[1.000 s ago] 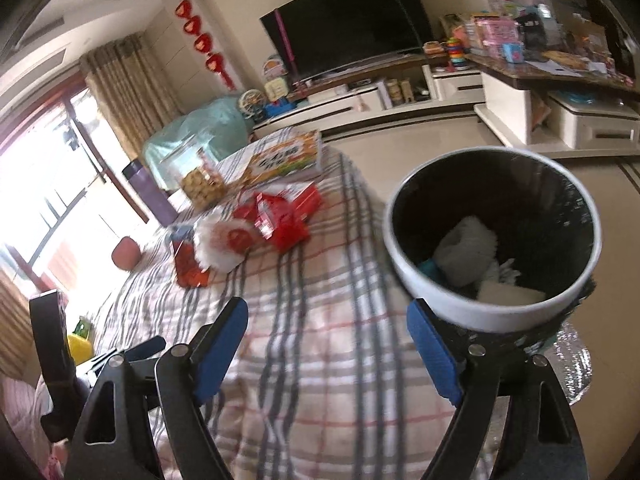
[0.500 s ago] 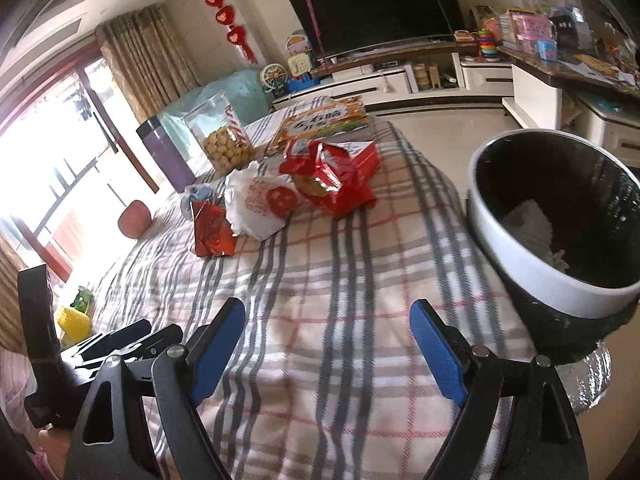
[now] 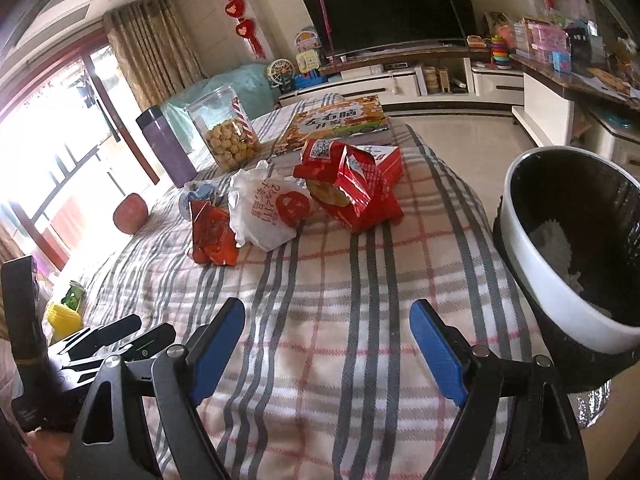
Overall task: Collect trash
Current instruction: 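Move both open tools back over the table, then grasp the orange chip bag with the left tool while the right tool grasps the red snack bag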
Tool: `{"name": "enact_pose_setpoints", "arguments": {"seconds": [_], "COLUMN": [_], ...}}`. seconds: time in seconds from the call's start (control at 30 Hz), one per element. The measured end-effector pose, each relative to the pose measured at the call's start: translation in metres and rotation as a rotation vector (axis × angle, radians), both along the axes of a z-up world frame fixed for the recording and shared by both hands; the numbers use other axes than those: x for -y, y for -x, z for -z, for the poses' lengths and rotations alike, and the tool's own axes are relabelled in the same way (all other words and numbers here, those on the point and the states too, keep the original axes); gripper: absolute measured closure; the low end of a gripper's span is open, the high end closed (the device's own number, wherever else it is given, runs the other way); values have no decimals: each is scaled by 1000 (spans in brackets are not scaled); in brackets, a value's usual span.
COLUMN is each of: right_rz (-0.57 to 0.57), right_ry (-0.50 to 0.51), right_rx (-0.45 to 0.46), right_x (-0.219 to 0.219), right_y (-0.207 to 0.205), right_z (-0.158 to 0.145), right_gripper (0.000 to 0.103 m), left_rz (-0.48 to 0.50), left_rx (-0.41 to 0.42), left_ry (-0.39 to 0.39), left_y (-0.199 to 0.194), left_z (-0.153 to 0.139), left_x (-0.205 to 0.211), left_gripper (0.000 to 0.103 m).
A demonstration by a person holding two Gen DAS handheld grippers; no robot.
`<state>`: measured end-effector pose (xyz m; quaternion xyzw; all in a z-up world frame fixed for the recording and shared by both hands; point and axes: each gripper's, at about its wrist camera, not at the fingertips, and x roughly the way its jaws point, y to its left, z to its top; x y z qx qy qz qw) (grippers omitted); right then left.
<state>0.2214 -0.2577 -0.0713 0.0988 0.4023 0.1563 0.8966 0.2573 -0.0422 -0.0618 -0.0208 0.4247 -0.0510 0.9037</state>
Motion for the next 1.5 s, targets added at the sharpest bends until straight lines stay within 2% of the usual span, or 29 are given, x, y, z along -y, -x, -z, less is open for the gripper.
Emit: {"name": "enact_pose_setpoints", "arguments": {"seconds": [0.27, 0.47, 0.8, 0.87, 0.9, 0.93, 0.97, 1.0, 1.13, 1.5], "right_rz": [-10, -5, 27, 26, 26, 24, 22, 18, 17, -10], "right_ry": [12, 20, 8, 0, -1, -2, -5, -10, -16, -5], "right_rx": [8, 5, -12, -18, -23, -30, -41, -51, -55, -23], "right_x": [-4, -3, -1, -2, -2, -2, -2, -2, 1, 10], "right_y": [-20, -41, -80, -85, -87, -89, -90, -90, -85, -48], "right_z": [-1, 0, 4, 6, 8, 9, 10, 12, 14, -4], "right_gripper": [17, 17, 18, 27, 32, 45, 52, 65, 80, 84], "left_rz": [1, 0, 4, 8, 9, 14, 20, 25, 45, 55], "left_rx": [-11, -25, 7, 11, 6, 5, 5, 10, 25, 23], "left_ry": [-9, -17, 6, -4, -2, 7, 17, 16, 17, 3], "left_y": [-24, -56, -112, -119, -123, -124, -125, -126, -123, -76], "left_z": [8, 14, 15, 20, 24, 26, 27, 28, 26, 16], "left_x": [1, 1, 7, 10, 10, 11, 11, 12, 13, 8], "left_gripper": [30, 30, 27, 28, 35, 43, 46, 53, 63, 68]}}
